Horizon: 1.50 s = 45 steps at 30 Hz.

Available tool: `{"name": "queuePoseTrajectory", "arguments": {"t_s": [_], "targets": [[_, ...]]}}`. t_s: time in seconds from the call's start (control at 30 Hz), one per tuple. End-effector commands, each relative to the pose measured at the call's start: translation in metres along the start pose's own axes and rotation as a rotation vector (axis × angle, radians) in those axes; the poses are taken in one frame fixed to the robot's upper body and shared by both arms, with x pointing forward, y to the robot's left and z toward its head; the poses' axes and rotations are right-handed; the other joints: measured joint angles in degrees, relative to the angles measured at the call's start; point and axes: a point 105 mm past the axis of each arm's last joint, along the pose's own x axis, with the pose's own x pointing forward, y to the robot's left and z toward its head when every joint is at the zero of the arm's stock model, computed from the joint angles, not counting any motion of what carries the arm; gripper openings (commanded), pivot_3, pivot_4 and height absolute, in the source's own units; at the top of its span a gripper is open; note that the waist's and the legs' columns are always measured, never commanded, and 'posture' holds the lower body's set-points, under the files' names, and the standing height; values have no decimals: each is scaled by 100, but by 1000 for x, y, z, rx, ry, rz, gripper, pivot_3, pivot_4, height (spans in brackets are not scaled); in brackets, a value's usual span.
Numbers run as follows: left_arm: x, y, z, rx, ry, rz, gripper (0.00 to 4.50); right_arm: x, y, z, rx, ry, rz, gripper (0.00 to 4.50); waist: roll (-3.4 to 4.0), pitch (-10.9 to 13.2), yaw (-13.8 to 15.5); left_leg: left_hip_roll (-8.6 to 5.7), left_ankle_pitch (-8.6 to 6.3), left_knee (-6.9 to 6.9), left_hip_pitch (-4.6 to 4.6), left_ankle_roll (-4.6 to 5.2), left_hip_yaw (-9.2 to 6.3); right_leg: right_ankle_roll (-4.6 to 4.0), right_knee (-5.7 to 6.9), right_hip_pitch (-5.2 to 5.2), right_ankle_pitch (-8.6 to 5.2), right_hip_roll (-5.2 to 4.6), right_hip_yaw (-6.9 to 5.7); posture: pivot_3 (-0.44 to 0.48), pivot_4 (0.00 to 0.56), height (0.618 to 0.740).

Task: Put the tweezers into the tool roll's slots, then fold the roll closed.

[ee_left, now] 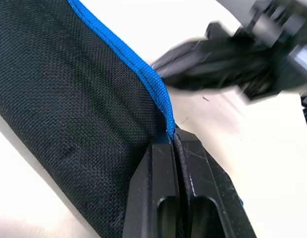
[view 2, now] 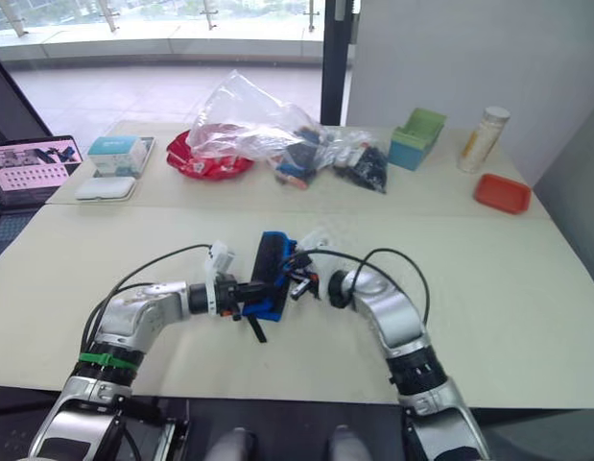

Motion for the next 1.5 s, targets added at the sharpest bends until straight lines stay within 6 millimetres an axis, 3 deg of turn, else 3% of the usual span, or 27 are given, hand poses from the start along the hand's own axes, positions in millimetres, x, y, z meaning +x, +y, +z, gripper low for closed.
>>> {"name": "queuePoseTrajectory", "arguments": {"t_s": [0.03,0.1,0.2,0.37,0.5,0.57,0.67,0.87,0.97,1.1,1.17,1.37,1.5], "targets": [[0,9,-34,-63,108,64,61,1,14,31,-39,-104,87,0,3,-2,-9,0,0,-1,3,0,0,0,0,1,0,0,0,0,150,740],[1,8,-35,-57,111,63,61,16,20,28,-60,-68,102,0,3,-2,-12,1,0,-7,10,1,0,0,0,6,0,0,-1,0,150,740],[-2,5,-37,-32,120,55,61,44,19,6,-136,74,65,0,3,-2,-36,0,1,-8,17,1,0,0,0,9,0,0,2,0,150,740],[-7,3,-43,4,166,44,61,57,13,-6,-111,128,53,0,3,-2,-23,-3,2,-8,-1,1,0,0,-6,-2,0,-6,1,0,150,740],[-9,7,-41,-4,136,83,61,56,6,-56,-87,348,26,0,10,-7,-41,-2,2,-18,15,1,0,0,-5,2,0,-6,-1,0,150,740],[-12,8,-34,24,93,87,61,53,6,-69,-83,389,30,0,12,-10,-47,-2,2,-20,39,2,0,0,-6,29,-1,-6,-1,0,150,740],[-21,0,-25,22,43,27,897,52,7,-76,-79,404,39,0,11,-12,-57,-1,-1,-31,89,5,0,4,-33,87,-4,-6,-3,0,150,740],[-50,-1,3,27,-53,-33,2833,52,10,-74,-23,366,52,0,13,-12,-56,-1,-2,-31,85,5,0,5,-34,86,-4,-6,-6,0,150,740],[-62,-1,27,13,-126,-74,2833,52,11,-72,-11,351,52,0,13,-11,-53,0,-2,-30,79,5,-3,5,-34,81,-5,-6,-10,0,150,740],[-61,0,47,71,-173,-115,2833,52,14,-72,-4,345,63,0,13,-11,-16,-1,-1,-26,64,5,-12,5,-42,79,-4,-9,-23,0,150,740],[-54,-1,50,89,-179,-133,2000,52,15,-72,-1,342,68,0,13,-11,-22,-1,-1,-27,63,4,-13,5,-46,80,-4,-10,-25,0,150,740],[-18,9,18,128,-60,-98,12,51,14,-69,-3,319,62,0,14,-11,-28,-1,-2,-33,62,5,-15,4,-46,77,-4,-10,-29,0,150,740],[-11,22,-9,114,25,-53,12,52,11,-61,4,274,46,0,13,-11,-26,-1,-1,-31,53,5,-21,4,-47,72,-4,-9,-34,0,150,740]]}}
